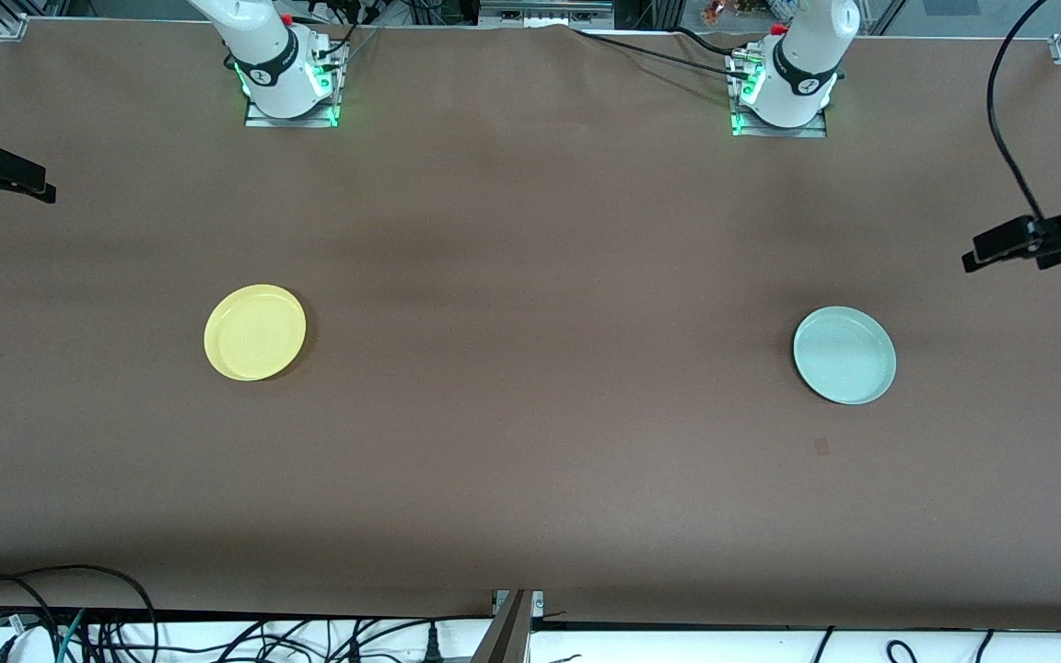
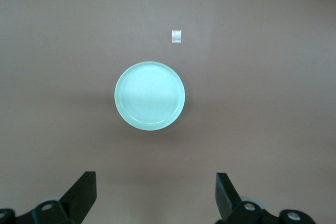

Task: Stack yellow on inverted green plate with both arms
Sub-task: 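Move the left gripper down to the rim of the green plate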

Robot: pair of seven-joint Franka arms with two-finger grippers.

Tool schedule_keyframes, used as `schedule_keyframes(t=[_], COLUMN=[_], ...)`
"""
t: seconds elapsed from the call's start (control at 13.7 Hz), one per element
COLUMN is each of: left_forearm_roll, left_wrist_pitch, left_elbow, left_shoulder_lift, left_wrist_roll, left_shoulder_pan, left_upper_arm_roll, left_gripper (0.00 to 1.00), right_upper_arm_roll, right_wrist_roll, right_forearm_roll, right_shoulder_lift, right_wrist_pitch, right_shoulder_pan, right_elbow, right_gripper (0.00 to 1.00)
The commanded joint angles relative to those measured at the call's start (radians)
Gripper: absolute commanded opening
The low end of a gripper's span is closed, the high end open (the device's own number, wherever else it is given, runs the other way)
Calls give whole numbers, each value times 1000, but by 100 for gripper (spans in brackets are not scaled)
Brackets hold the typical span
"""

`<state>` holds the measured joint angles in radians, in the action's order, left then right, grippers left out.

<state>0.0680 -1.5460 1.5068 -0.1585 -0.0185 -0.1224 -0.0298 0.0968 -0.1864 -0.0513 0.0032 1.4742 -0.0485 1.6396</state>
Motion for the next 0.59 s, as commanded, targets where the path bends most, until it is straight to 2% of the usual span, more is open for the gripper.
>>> schedule_keyframes(t=[0.0,0.07,0.29,0.51], left_forearm_roll=[-69,-73,-99,-103], left_wrist_pitch=[11,15,-12,-139], left_elbow=[-51,-68,-53,-1], left_shoulder_lift=[-65,-117,-183,-268], left_wrist_roll=[19,32,89,94], left_shoulder_pan=[0,-2,-16,-54], left_upper_arm_roll=[-7,-1,1,1], left_gripper=[100,100,100,100], right_upper_arm_roll=[-2,-2,-2,-2], right_wrist_roll=[-4,-2,-2,-2], right_forearm_roll=[5,5,5,5], right_shoulder_lift=[1,1,3,3], right_wrist_pitch=[-17,-17,-17,-17], right_shoulder_pan=[-5,-5,-5,-5], right_elbow=[-17,-17,-17,-17], right_gripper=[100,100,100,100])
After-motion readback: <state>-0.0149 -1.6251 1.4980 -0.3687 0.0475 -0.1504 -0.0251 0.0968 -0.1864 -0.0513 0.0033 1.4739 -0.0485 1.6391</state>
